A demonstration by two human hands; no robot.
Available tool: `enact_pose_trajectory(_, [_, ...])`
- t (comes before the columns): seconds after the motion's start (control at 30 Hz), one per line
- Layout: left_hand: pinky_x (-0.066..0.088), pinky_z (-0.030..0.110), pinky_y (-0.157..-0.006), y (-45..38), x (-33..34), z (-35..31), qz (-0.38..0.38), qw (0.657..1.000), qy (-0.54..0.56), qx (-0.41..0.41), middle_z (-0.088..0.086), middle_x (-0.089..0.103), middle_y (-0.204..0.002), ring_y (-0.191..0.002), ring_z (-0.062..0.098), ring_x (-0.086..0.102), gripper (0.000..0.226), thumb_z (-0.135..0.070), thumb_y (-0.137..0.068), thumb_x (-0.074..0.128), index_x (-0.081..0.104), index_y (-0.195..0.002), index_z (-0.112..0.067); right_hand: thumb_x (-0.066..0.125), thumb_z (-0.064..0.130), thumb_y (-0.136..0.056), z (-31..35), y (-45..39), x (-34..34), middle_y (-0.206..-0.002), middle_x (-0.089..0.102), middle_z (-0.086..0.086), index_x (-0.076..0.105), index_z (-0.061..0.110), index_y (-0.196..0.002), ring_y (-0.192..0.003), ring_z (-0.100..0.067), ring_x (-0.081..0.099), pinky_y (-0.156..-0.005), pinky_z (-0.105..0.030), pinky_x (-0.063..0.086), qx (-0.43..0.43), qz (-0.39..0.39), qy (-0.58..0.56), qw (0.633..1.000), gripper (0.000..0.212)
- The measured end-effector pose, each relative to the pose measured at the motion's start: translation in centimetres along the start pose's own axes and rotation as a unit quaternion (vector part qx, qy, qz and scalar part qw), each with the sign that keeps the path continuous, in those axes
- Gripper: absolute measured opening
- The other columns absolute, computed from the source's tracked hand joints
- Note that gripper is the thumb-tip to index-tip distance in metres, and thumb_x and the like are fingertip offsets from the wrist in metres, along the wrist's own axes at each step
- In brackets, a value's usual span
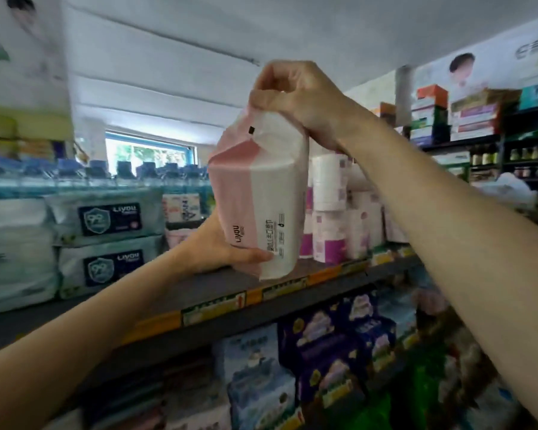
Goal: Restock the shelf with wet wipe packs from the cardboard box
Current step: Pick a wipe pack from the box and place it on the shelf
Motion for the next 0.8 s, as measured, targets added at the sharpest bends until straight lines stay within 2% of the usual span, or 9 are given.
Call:
enact_pose_trajectory(0.1, [0.058,0.03,-0.081,0.1,-2.0,0.9,-0.025,0.999,0.003,-0.024,-0.013,0.072,-0.102,-0.098,0.006,0.067,0.065,-0.018,-0.052,0.087,0.058,-0.109,-0.028,0.063,0.001,-0.083,-2.3,-2.7,1.7,-0.063,0.058,0.005,0.057,0.015,-0.067,-0.058,-0.002,0.054,-0.063,-0.017,0.045,-0.018,0.03,-0.067,0.997,0.022])
enact_pose_trajectory(0.23, [0.053,0.039,-0.091,-1.5,-6.5,1.3,-0.146,0.983,-0.109,-0.033,-0.006,0.057,-0.119,-0.109,0.013,0.058,0.105,-0.039,-0.045,0.089,0.033,-0.132,-0.025,0.06,0.001,-0.085,-5.9,-6.3,1.6,-0.068,0.057,0.0,0.056,0.015,-0.068,-0.061,-0.005,0.054,-0.067,-0.017,0.045,-0.033,0.043,-0.097,0.994,0.022])
enact_pose_trajectory(0.33, [0.033,0.036,-0.099,-2.2,-10.3,0.4,-0.284,0.882,-0.376,-0.009,0.0,0.041,-0.122,-0.109,0.014,0.037,0.111,-0.043,-0.049,0.086,0.027,-0.139,-0.015,0.059,0.001,-0.086,-9.1,-7.6,0.5,-0.074,0.057,-0.001,0.058,0.015,-0.074,-0.068,-0.006,0.055,-0.074,-0.022,0.046,-0.016,0.071,-0.093,0.993,0.018])
enact_pose_trajectory(0.43, [0.028,0.041,-0.099,-3.2,-11.9,-0.4,-0.287,0.762,-0.578,0.043,0.012,0.047,-0.12,-0.109,0.025,0.038,0.104,-0.045,-0.048,0.082,0.036,-0.136,-0.011,0.065,0.017,-0.085,-11.3,-7.1,1.5,-0.094,0.059,-0.002,0.063,0.017,-0.097,-0.086,-0.011,0.054,-0.079,-0.027,0.044,0.018,0.131,-0.026,0.991,0.012])
enact_pose_trajectory(0.5, [0.029,0.043,-0.098,-3.6,-12.8,0.0,-0.279,0.703,-0.652,0.055,0.015,0.051,-0.116,-0.105,0.025,0.036,0.099,-0.041,-0.049,0.085,0.038,-0.131,-0.012,0.071,0.041,-0.075,-12.4,-6.5,4.3,-0.121,0.05,-0.005,0.047,0.02,-0.129,-0.106,-0.017,0.048,-0.089,-0.031,0.042,0.006,0.189,0.178,0.966,0.063])
enact_pose_trajectory(0.57, [0.027,0.042,-0.096,-3.9,-13.2,0.0,-0.291,0.671,-0.679,0.058,0.017,0.054,-0.113,-0.102,0.024,0.034,0.096,-0.038,-0.049,0.084,0.037,-0.127,-0.012,0.073,0.059,-0.062,-13.3,-5.9,7.2,-0.138,0.031,-0.008,0.015,0.02,-0.146,-0.124,-0.027,0.032,-0.106,-0.043,0.031,-0.053,0.18,0.394,0.9,0.109])
enact_pose_trajectory(0.6, [0.025,0.04,-0.096,-4.0,-13.2,0.0,-0.295,0.656,-0.692,0.062,0.017,0.055,-0.112,-0.102,0.025,0.034,0.094,-0.036,-0.049,0.083,0.037,-0.127,-0.012,0.072,0.062,-0.06,-13.5,-5.8,8.2,-0.141,0.025,-0.009,0.005,0.018,-0.147,-0.128,-0.029,0.027,-0.11,-0.045,0.024,-0.093,0.14,0.447,0.879,0.118])
enact_pose_trajectory(0.67, [0.023,0.038,-0.095,-4.3,-12.8,-0.1,-0.289,0.63,-0.718,0.065,0.017,0.057,-0.111,-0.102,0.025,0.036,0.09,-0.029,-0.047,0.082,0.041,-0.125,-0.01,0.072,0.059,-0.062,-14.1,-5.5,9.4,-0.141,0.025,-0.011,0.003,0.014,-0.148,-0.126,-0.031,0.028,-0.108,-0.043,0.023,-0.166,0.074,0.468,0.865,0.12])
enact_pose_trajectory(0.8, [0.025,0.038,-0.094,-5.3,-12.3,0.0,-0.258,0.596,-0.757,0.067,0.015,0.06,-0.11,-0.101,0.025,0.038,0.09,-0.03,-0.045,0.081,0.045,-0.124,-0.008,0.078,0.054,-0.054,-15.7,-6.2,10.0,-0.125,0.043,-0.014,0.017,0.016,-0.137,-0.106,-0.033,0.044,-0.088,-0.043,0.039,-0.229,0.013,0.435,0.871,0.11])
Point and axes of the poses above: each hand's wrist, its own y-axis away from the middle knuckle, its own x-axis out of the palm, z = x × y, the point moved 6 cm from there along -y, towards the middle knuckle
